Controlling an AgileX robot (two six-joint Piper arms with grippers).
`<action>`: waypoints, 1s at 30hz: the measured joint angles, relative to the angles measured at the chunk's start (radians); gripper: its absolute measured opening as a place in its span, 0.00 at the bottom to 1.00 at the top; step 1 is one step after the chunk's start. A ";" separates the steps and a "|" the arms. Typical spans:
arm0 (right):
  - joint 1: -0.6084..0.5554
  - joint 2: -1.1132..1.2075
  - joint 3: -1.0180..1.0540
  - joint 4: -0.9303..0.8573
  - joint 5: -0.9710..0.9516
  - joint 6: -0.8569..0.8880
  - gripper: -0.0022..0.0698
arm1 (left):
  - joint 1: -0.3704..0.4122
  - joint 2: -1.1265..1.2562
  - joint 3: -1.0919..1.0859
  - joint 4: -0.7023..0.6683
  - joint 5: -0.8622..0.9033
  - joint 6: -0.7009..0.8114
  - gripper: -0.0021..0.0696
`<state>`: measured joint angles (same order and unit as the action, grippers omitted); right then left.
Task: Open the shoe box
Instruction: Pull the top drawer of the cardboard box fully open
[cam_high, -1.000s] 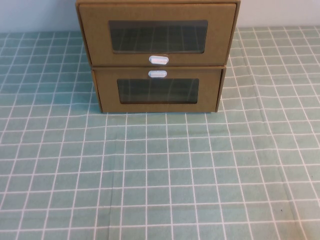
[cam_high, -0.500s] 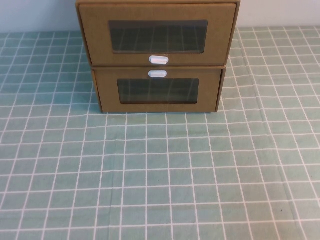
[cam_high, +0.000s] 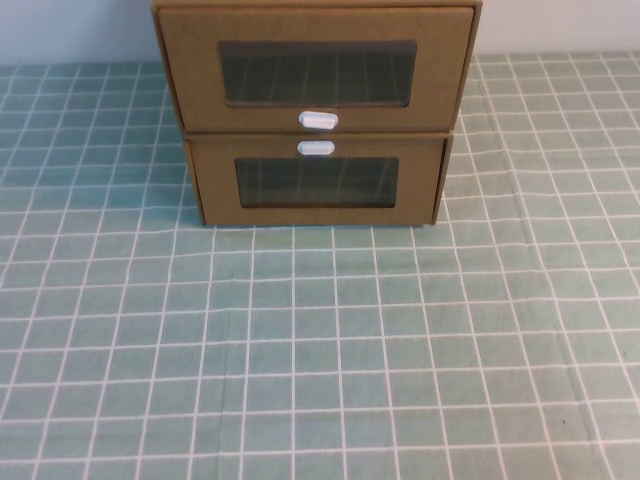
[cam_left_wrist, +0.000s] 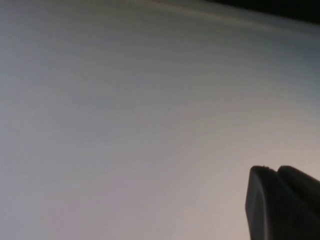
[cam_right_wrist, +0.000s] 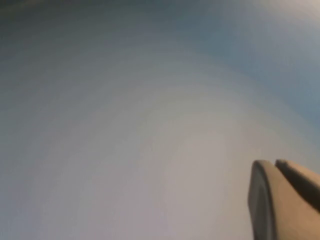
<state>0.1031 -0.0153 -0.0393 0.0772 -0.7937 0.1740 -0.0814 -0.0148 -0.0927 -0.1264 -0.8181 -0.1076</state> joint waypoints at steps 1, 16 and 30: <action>0.000 0.000 -0.042 0.002 0.018 0.027 0.01 | 0.000 0.000 -0.041 -0.005 0.026 0.000 0.02; 0.000 0.518 -0.850 0.023 0.912 0.150 0.01 | 0.000 0.444 -0.689 -0.005 0.906 -0.040 0.02; 0.003 1.027 -0.939 0.097 1.062 0.023 0.01 | 0.000 0.816 -0.836 -0.006 1.077 -0.016 0.02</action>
<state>0.1060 1.0114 -0.9782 0.1739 0.2678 0.1973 -0.0814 0.8012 -0.9290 -0.1321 0.2590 -0.1237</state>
